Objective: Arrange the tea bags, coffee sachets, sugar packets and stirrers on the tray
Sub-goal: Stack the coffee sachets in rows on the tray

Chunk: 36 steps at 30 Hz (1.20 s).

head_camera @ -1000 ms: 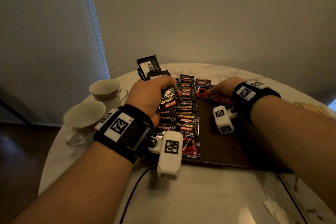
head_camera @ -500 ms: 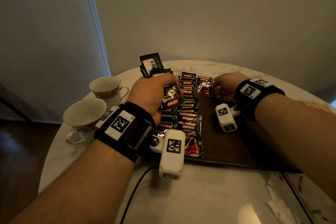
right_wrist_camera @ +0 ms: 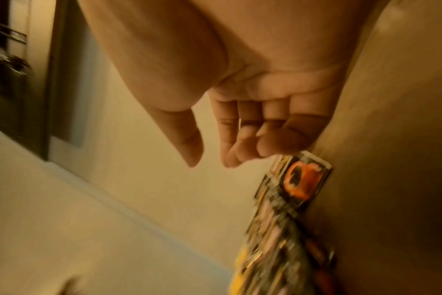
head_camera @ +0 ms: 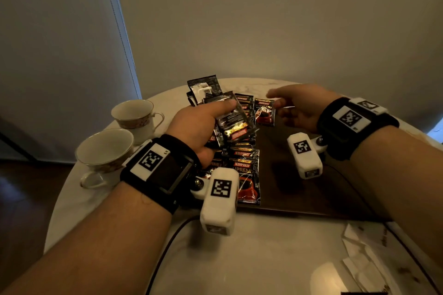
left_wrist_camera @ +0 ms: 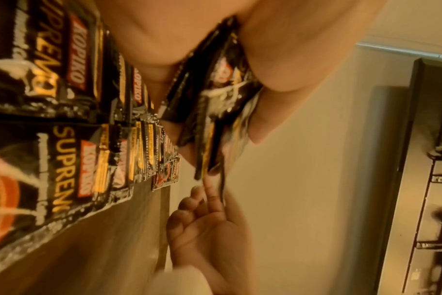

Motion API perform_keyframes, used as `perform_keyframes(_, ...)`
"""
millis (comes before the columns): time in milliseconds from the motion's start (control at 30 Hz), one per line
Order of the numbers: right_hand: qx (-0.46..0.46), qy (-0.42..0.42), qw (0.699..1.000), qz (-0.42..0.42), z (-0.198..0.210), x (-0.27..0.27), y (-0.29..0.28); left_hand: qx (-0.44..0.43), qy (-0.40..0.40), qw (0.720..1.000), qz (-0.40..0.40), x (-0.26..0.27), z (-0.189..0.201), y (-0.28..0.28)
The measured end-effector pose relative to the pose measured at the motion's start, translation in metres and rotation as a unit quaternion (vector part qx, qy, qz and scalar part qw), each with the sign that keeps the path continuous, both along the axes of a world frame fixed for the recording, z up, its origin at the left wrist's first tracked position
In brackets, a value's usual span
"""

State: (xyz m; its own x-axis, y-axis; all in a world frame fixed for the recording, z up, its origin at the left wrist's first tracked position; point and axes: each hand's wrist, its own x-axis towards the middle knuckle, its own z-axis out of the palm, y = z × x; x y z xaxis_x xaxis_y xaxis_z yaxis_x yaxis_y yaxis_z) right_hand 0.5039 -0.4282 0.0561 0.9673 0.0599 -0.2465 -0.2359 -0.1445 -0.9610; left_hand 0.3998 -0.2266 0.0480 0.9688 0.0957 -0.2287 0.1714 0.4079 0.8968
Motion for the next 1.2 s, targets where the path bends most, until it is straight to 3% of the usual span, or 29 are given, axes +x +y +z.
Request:
perform_keyframes(100, -0.004, -0.01, 0.988, 0.154, 0.013, -0.04, 0.008, 0.023, -0.003, 1.0, -0.005, -0.004, 0.001, -0.005)
perform_keyframes(167, -0.024, -0.032, 0.977, 0.208, 0.011, -0.059, 0.011, 0.022, -0.008, 1.0, -0.007, -0.006, 0.001, -0.007)
perform_keyframes(367, 0.066, -0.117, 0.98, 0.147, -0.006, -0.066, 0.015, -0.01, -0.001, 1.0, -0.002, -0.007, 0.003, -0.01)
perform_keyframes(433, 0.007, -0.158, 0.975, 0.156, -0.004, -0.067, 0.016, 0.002, 0.001, 1.0, 0.015, -0.008, 0.003, -0.01)
perform_keyframes(533, -0.182, -0.166, 0.945, 0.215, 0.011, -0.079, 0.019, 0.033, -0.034, 0.999, 0.009, -0.007, 0.0, -0.01)
perform_keyframes(633, -0.242, -0.176, 0.928, 0.223, 0.016, -0.087, 0.025, 0.047, -0.075, 0.996, -0.023, -0.015, 0.004, -0.015)
perform_keyframes(800, -0.098, -0.12, 0.965, 0.211, 0.006, -0.077, 0.017, 0.021, -0.089, 0.996, -0.021, -0.015, 0.004, -0.016)
perform_keyframes(933, 0.045, -0.115, 0.977, 0.176, 0.009, -0.069, 0.01, -0.003, -0.049, 0.998, 0.041, -0.004, 0.0, -0.006)
perform_keyframes(1100, 0.051, -0.106, 0.973, 0.197, 0.007, -0.062, 0.0, 0.011, -0.081, 0.997, 0.016, -0.006, 0.0, -0.007)
perform_keyframes(1200, 0.06, -0.125, 0.977, 0.163, 0.008, -0.059, -0.002, 0.084, -0.09, 0.992, 0.023, -0.007, -0.002, -0.008)
